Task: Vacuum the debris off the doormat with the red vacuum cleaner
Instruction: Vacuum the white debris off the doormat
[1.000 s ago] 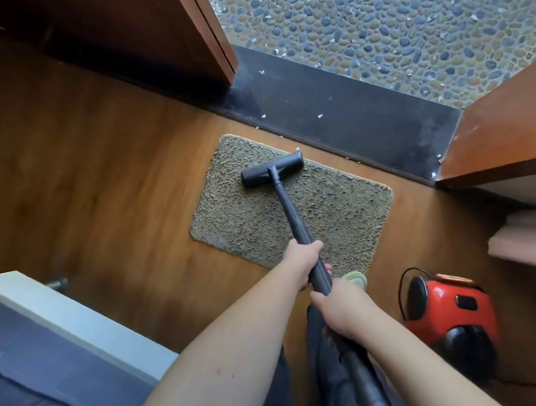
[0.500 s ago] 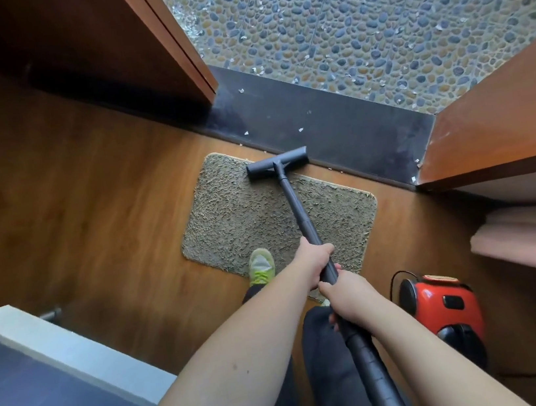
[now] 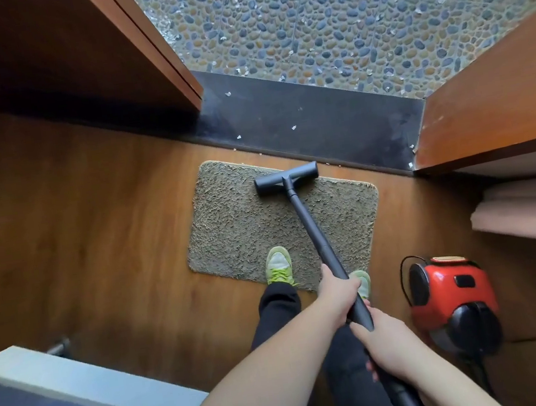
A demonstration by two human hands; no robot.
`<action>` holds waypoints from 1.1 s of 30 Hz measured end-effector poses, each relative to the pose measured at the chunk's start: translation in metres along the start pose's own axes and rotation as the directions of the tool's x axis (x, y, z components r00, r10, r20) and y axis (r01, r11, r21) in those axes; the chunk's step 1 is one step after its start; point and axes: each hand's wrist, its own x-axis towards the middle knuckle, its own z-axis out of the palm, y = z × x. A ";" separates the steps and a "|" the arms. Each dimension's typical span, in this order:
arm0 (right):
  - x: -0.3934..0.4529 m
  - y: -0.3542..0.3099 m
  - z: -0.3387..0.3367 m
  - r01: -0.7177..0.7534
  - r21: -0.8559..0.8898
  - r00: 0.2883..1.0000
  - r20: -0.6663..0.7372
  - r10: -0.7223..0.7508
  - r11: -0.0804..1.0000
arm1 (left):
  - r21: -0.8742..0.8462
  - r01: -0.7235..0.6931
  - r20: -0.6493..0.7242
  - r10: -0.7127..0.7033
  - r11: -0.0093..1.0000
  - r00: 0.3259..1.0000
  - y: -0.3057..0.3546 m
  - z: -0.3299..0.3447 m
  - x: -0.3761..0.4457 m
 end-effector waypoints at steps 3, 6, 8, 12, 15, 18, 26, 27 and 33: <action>0.008 -0.005 0.016 -0.003 0.023 1.000 -0.018 0.003 1.000 | 0.031 -0.030 -0.034 0.031 0.999 0.999 -0.006 -0.014 0.020; 0.027 -0.023 0.031 0.017 0.013 0.998 -0.055 -0.017 1.000 | 0.024 -0.048 -0.056 0.049 0.999 0.997 0.021 -0.036 0.010; 0.044 -0.039 0.039 0.046 -0.066 0.996 -0.080 -0.051 0.997 | -0.020 -0.080 -0.045 0.079 0.997 0.996 0.047 -0.055 -0.001; 0.072 -0.084 0.048 0.077 -0.184 0.989 -0.107 -0.098 0.980 | -0.023 -0.145 -0.072 0.143 0.989 0.987 0.089 -0.093 0.008; 0.086 -0.125 0.052 0.095 -0.228 0.988 -0.094 -0.119 0.969 | 0.002 -0.145 -0.076 0.144 0.989 0.987 0.119 -0.118 0.012; 0.090 -0.152 0.055 0.097 -0.156 0.992 -0.071 -0.109 0.983 | 0.019 -0.144 -0.067 0.145 0.989 0.987 0.140 -0.135 0.017; 0.029 -0.130 0.053 0.019 0.295 0.996 0.082 -0.045 0.955 | -0.009 -0.136 -0.022 0.136 0.991 0.990 0.140 -0.135 0.022; 0.017 -0.121 0.054 0.008 0.336 0.992 0.114 -0.049 0.942 | -0.015 -0.132 -0.018 0.131 0.991 0.991 0.137 -0.135 0.022; -0.030 -0.074 0.066 0.007 0.221 0.994 0.108 -0.032 0.975 | -0.053 -0.091 -0.005 0.091 0.994 0.996 0.114 -0.134 0.020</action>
